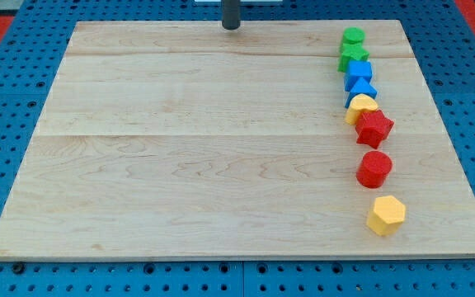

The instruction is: Move the arm to the top right of the board

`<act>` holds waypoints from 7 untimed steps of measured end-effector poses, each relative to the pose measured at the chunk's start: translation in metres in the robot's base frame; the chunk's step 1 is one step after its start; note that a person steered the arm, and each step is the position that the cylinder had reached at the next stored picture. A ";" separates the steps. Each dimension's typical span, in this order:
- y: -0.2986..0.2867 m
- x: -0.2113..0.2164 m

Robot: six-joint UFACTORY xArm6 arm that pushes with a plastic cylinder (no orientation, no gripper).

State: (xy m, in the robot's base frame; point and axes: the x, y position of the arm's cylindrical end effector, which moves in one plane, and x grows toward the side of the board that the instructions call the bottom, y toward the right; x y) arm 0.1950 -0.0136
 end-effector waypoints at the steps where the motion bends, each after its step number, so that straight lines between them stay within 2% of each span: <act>1: 0.043 -0.002; 2: 0.079 -0.002; 4: 0.080 -0.003; 5: 0.126 -0.003; 7: 0.267 -0.003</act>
